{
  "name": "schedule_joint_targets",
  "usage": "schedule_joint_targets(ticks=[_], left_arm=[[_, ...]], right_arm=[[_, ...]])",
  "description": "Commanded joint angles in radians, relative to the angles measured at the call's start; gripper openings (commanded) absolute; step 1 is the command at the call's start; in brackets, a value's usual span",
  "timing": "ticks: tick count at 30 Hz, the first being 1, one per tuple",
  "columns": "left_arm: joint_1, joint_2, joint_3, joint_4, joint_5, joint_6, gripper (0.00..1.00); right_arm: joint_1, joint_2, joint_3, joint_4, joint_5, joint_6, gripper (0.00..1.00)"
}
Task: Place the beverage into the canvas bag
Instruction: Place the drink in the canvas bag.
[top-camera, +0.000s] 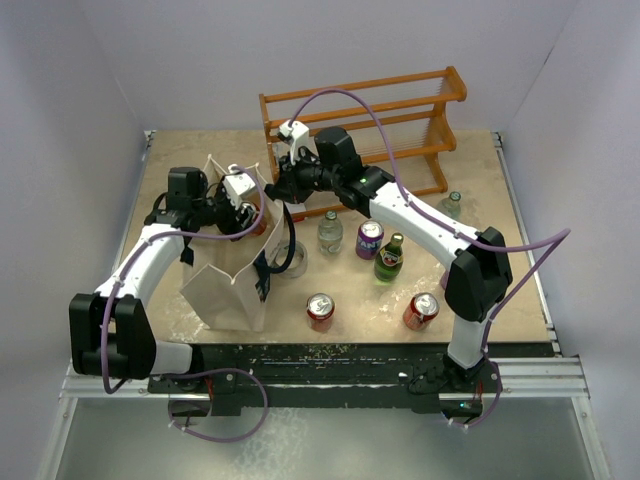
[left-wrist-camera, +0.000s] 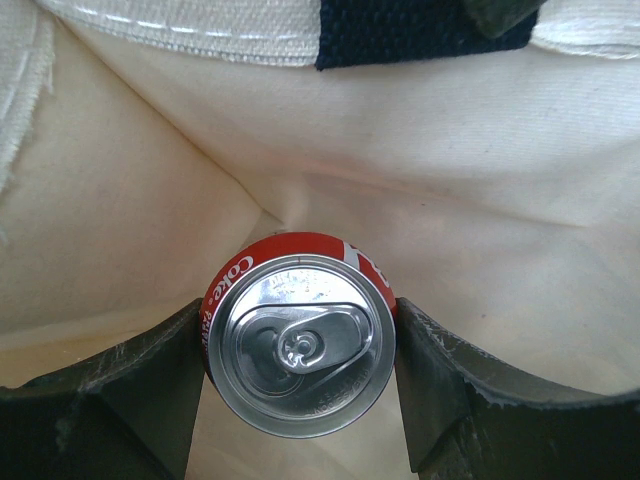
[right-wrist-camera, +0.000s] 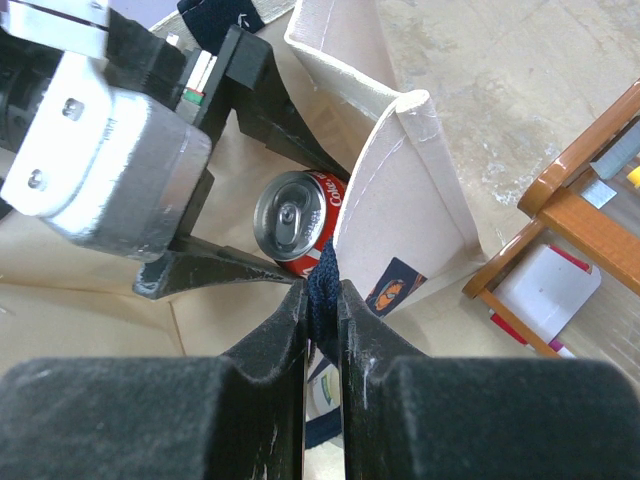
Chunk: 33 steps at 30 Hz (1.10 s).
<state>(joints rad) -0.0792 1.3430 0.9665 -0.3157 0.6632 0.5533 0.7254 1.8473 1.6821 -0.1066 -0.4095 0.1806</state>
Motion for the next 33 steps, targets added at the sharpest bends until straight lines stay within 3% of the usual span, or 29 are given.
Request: schedule_joint_targets(ticks=[1,13,21,33], left_arm=[[0.001,-0.003,0.001,0.121,0.063,0.056,0.00],[0.001,0.082,0.022,0.086,0.112,0.140,0.02],[-0.001,0.107,0.005,0.187,0.053,0.001,0.07],[-0.013,0.177,0.058,0.088,-0.045,-0.075,0.12]], right_arm=[[-0.002,-0.031,0.008,0.024,-0.036,0.001,0.00],[-0.004,-0.032,0.005,0.019,-0.021,-0.022,0.00],[-0.010,-0.038,-0.012,0.025,-0.014,-0.026,0.00],[-0.016,-0.040,-0.028,0.034,0.009,-0.028,0.00]])
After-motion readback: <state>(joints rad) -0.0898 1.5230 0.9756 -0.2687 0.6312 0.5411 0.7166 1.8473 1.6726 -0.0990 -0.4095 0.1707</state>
